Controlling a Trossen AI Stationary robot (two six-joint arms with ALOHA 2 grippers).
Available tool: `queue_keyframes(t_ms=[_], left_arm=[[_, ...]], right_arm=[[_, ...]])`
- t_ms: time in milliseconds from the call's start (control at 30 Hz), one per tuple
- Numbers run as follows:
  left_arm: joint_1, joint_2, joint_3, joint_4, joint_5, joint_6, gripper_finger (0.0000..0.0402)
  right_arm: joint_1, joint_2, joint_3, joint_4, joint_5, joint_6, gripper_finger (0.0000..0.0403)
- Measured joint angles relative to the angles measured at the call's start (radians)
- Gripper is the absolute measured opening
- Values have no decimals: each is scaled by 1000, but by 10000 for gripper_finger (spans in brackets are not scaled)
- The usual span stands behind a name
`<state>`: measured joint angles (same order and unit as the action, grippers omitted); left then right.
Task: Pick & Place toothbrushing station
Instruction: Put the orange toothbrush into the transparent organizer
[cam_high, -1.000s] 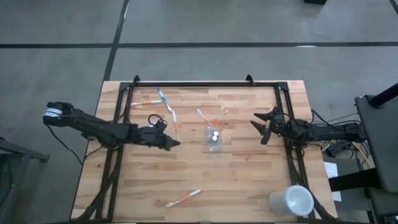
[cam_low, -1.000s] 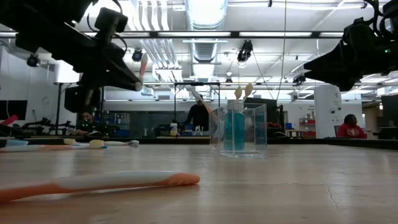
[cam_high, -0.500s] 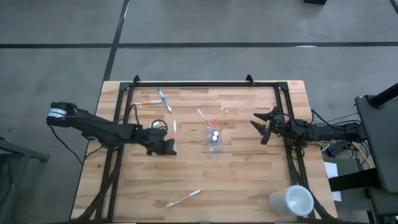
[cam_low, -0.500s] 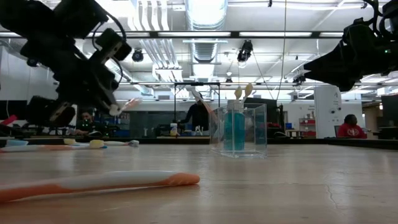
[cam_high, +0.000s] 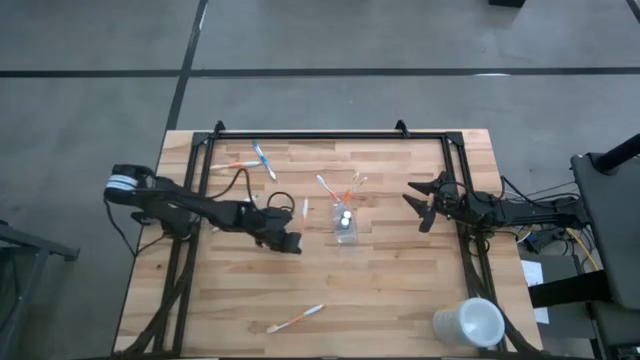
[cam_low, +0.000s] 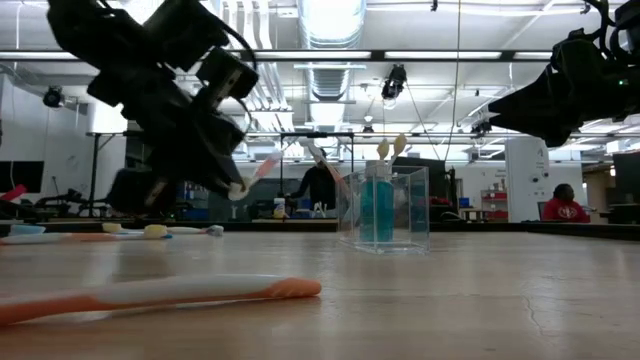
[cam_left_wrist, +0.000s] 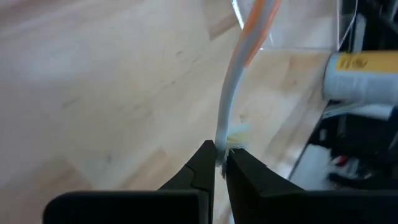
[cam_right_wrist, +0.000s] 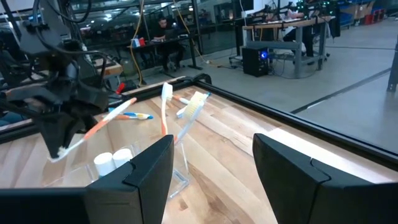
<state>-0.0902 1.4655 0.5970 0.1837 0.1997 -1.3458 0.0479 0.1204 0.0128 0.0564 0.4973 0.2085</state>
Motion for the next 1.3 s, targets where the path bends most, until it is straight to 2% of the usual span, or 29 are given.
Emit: queue_keyframes(t_ms=[100, 300, 367, 667, 1000, 1300], left_arm=[[4, 44, 21, -1, 4, 1, 25], [11, 97, 25, 3, -8, -259, 25], [11, 109, 24, 11, -8, -300, 26], [27, 129, 25, 43, 12, -331, 27], [28, 129, 20, 26, 38, -382, 74], [29, 128, 20, 25, 74, -383, 83]], right_arm=[[0, 0, 0, 0, 0, 0, 215], [0, 0, 0, 0, 0, 0, 215], [0, 0, 0, 0, 0, 0, 215], [0, 0, 0, 0, 0, 0, 215], [0, 0, 0, 0, 0, 0, 215], [0, 0, 0, 0, 0, 0, 215]])
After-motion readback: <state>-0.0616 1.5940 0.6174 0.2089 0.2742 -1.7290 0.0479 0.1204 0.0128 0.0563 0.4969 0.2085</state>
